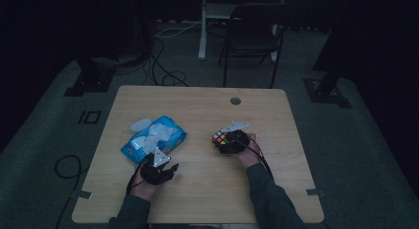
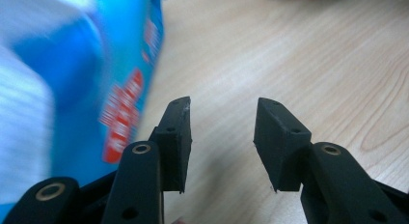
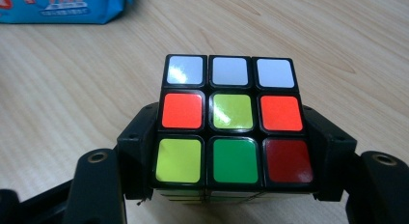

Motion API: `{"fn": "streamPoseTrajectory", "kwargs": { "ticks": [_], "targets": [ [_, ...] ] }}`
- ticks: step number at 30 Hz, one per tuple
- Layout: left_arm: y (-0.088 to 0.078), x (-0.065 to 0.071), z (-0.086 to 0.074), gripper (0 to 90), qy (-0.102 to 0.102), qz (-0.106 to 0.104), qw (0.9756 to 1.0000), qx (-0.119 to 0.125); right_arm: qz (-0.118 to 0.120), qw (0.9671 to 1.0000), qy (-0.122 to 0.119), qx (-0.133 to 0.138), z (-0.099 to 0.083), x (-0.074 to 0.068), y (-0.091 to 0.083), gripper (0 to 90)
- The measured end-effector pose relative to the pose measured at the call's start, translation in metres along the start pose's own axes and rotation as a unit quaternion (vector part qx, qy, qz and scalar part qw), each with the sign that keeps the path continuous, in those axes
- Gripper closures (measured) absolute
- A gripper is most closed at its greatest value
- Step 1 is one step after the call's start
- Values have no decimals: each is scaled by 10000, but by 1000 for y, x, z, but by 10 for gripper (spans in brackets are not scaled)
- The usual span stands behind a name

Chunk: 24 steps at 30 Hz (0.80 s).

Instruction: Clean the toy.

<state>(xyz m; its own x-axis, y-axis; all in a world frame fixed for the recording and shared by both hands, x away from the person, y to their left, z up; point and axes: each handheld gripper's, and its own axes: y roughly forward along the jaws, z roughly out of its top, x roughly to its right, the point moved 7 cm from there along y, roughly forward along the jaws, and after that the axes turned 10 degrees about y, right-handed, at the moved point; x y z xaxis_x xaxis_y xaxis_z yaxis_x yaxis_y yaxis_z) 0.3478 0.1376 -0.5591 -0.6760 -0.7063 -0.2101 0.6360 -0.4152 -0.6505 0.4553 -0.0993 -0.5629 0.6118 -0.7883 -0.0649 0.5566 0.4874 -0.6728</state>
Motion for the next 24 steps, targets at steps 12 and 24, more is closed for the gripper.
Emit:
{"fn": "streamPoseTrajectory", "kwargs": {
  "ticks": [12,24],
  "targets": [
    [-18,-61,30,552,81,948,9953,188,87,9996,-270,68,-5,-15,-19,339],
    [-6,-68,26,883,33,948,9953,-179,93,9996,-239,125,-9,-13,-23,339]
  ]
}}
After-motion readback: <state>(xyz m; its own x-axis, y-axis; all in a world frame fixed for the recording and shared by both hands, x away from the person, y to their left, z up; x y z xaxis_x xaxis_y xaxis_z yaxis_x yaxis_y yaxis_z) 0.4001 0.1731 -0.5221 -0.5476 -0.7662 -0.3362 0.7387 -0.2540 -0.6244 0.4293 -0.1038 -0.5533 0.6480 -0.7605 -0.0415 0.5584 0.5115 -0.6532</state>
